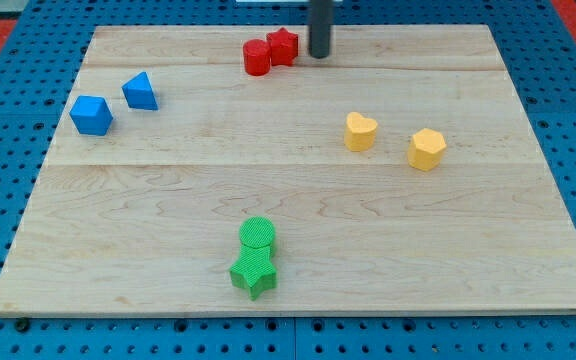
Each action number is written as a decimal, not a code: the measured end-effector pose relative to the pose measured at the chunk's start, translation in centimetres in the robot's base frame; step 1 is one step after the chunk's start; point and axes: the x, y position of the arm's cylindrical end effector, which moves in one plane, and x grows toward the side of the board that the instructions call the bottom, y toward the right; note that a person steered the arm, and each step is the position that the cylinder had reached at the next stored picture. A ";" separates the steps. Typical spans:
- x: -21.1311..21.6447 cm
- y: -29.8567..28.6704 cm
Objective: Push the hexagon into the heart
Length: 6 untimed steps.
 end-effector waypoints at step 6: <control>12.8 -7.3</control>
